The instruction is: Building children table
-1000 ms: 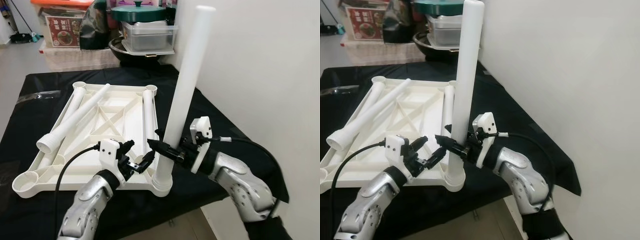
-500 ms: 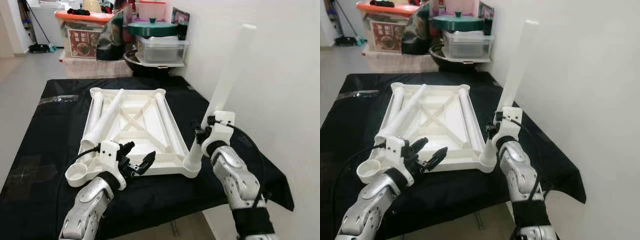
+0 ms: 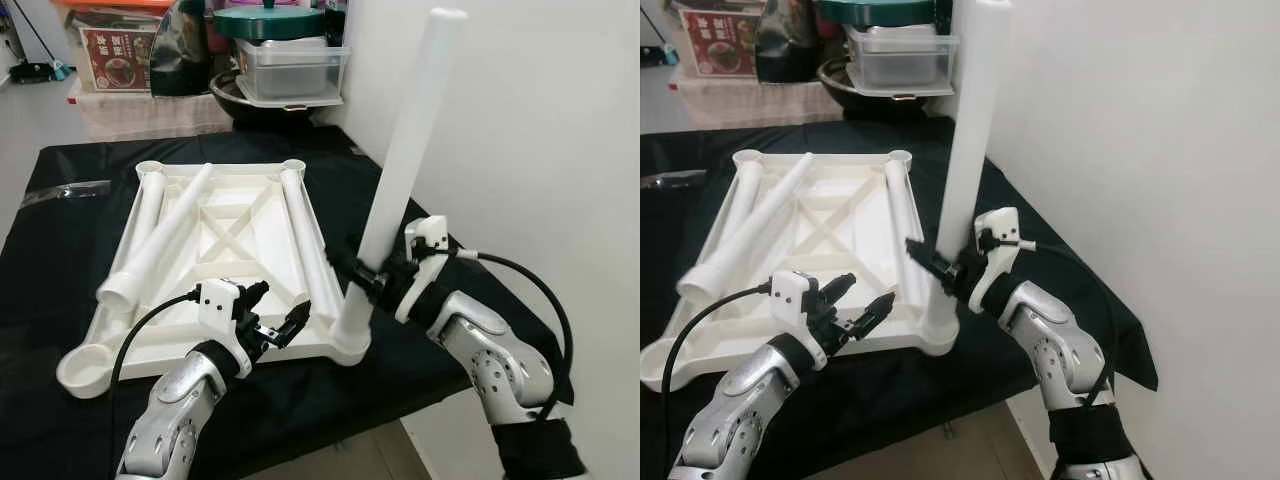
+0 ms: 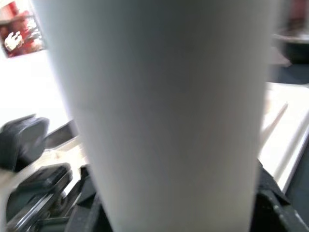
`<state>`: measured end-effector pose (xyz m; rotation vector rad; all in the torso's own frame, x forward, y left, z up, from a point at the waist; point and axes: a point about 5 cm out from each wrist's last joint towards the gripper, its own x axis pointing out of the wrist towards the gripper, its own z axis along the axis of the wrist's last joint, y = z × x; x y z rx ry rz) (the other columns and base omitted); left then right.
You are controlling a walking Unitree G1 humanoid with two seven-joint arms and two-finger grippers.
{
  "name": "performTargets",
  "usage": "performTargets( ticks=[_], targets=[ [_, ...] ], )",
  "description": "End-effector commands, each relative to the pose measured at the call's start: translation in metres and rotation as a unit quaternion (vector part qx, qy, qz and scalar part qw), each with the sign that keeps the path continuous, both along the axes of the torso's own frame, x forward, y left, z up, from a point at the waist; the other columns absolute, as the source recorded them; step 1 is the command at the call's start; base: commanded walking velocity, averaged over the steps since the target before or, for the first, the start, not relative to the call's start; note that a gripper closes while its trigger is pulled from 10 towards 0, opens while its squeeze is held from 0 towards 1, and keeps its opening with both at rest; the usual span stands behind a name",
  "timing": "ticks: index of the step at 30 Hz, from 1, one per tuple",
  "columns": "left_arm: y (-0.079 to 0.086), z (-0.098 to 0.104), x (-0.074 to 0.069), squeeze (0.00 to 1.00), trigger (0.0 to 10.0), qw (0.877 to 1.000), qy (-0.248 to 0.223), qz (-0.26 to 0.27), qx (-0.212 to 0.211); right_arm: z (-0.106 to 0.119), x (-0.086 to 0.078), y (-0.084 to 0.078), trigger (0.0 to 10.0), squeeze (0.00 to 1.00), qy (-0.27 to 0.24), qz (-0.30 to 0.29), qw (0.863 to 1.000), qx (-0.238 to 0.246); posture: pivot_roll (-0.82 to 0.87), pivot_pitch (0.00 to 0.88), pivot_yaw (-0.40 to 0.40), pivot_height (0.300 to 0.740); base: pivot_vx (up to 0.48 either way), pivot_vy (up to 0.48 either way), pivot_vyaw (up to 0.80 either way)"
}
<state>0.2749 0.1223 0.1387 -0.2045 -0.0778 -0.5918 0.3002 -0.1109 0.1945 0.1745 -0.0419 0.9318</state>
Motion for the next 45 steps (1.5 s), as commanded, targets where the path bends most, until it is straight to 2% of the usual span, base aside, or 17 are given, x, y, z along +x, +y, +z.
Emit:
performTargets(
  ticks=[1, 5, 8, 11, 14, 15, 16, 19, 20, 26, 27, 33, 35, 37, 39, 40, 45],
  targets=[
    [-0.001, -0.004, 0.000, 0.00, 10.0, 1.000, 0.008, -0.003, -0.001, -0.016, -0.004, 0.008, 0.0, 0.00, 0.035, 0.023, 0.999, -0.005, 0.07, 0.000, -0.111, 0.740, 0.000, 0.000, 0.00],
    [-0.001, -0.003, -0.001, 0.00, 10.0, 1.000, 0.007, -0.002, -0.002, -0.038, 0.019, 0.000, 0.0, 0.00, 0.107, -0.111, 0.987, -0.035, 0.07, 0.000, -0.108, 0.740, 0.000, 0.000, 0.00],
    [-0.002, -0.003, -0.001, 0.00, 10.0, 1.000, 0.007, -0.002, -0.002, -0.055, 0.034, -0.017, 0.0, 0.00, 0.159, -0.253, 0.953, -0.055, 0.07, 0.000, -0.104, 0.740, 0.000, 0.000, 0.00],
    [-0.002, -0.003, -0.002, 0.00, 10.0, 1.000, 0.008, -0.005, -0.003, -0.071, 0.038, -0.049, 0.0, 0.00, 0.184, -0.434, 0.878, -0.083, 0.07, 0.000, -0.098, 0.740, 0.000, 0.000, 0.00],
    [-0.003, -0.003, -0.002, 0.00, 10.0, 1.000, 0.009, -0.006, -0.002, -0.072, 0.035, -0.052, 0.0, 0.00, 0.184, -0.470, 0.859, -0.088, 0.07, 0.000, -0.098, 0.740, 0.000, 0.000, 0.00],
    [-0.003, -0.004, -0.002, 0.00, 10.0, 1.000, 0.010, -0.007, -0.002, -0.068, 0.034, -0.046, 8.8, 0.00, 0.171, -0.470, 0.861, -0.093, 0.07, 0.000, -0.098, 0.740, 0.000, 0.000, 0.00],
    [-0.003, -0.004, -0.002, 0.00, 10.0, 1.000, 0.010, -0.007, -0.002, -0.064, 0.033, -0.039, 10.0, 0.00, 0.160, -0.456, 0.870, -0.094, 0.07, 0.000, -0.098, 0.740, 0.000, 0.000, 0.00],
    [-0.003, -0.004, -0.002, 0.00, 10.0, 1.000, 0.010, -0.006, -0.002, -0.052, 0.033, -0.021, 10.0, 0.00, 0.142, -0.403, 0.901, -0.073, 0.06, 0.000, -0.100, 0.740, 0.000, 0.000, 0.00],
    [-0.002, -0.004, -0.001, 0.00, 10.0, 1.000, 0.010, -0.006, -0.002, -0.045, 0.032, -0.016, 10.0, 1.00, 0.128, -0.383, 0.913, -0.058, 0.06, 0.000, -0.102, 0.740, 0.000, 0.000, 0.00],
    [-0.002, -0.005, -0.001, 0.00, 10.0, 1.000, 0.009, -0.005, -0.002, -0.021, 0.030, 0.005, 10.0, 1.00, 0.086, -0.280, 0.956, -0.015, 0.06, 0.000, -0.101, 0.740, 0.000, 0.000, 0.00],
    [-0.002, -0.005, -0.001, 0.00, 10.0, 1.000, 0.009, -0.005, -0.002, -0.012, 0.026, 0.008, 10.0, 0.00, 0.069, -0.195, 0.978, 0.007, 0.06, 0.000, -0.099, 0.740, 0.000, 0.000, 0.00],
    [-0.001, -0.005, -0.001, 0.00, 10.0, 1.000, 0.009, -0.006, -0.003, -0.003, -0.001, 0.002, 10.0, 0.00, 0.003, 0.010, 1.000, 0.001, 0.06, 0.000, -0.101, 0.740, 0.000, 0.000, 0.00],
    [-0.001, -0.004, -0.001, 0.00, 10.0, 1.000, 0.009, -0.006, -0.003, -0.005, -0.004, 0.002, 8.9, 0.00, -0.002, 0.038, 0.999, -0.012, 0.07, 0.000, -0.102, 0.740, 0.000, 0.000, 0.00],
    [0.000, -0.004, -0.001, 0.00, 10.0, 1.000, 0.009, -0.005, -0.003, -0.009, -0.006, 0.004, 4.3, 0.00, 0.000, 0.053, 0.998, -0.018, 0.07, 0.000, -0.102, 0.740, 0.000, 0.000, 0.00],
    [0.000, -0.004, -0.001, 0.00, 10.0, 1.000, 0.009, -0.005, -0.003, -0.010, -0.006, 0.004, 4.3, 0.00, 0.001, 0.057, 0.998, -0.020, 0.07, 0.000, -0.102, 0.740, 0.000, 0.000, 0.00],
    [0.000, -0.004, -0.001, 0.00, 10.0, 1.000, 0.009, -0.004, -0.002, -0.013, -0.004, 0.005, 0.0, 0.00, 0.004, 0.045, 0.999, -0.021, 0.07, 0.000, -0.102, 0.740, 0.000, 0.000, 0.00],
    [0.001, -0.004, -0.002, 0.00, 10.0, 1.000, 0.009, -0.002, -0.002, -0.040, 0.040, -0.017, 0.0, 0.00, 0.113, -0.237, 0.963, -0.054, 0.08, 0.000, -0.104, 0.740, 0.000, 0.000, 0.00]
  ],
)
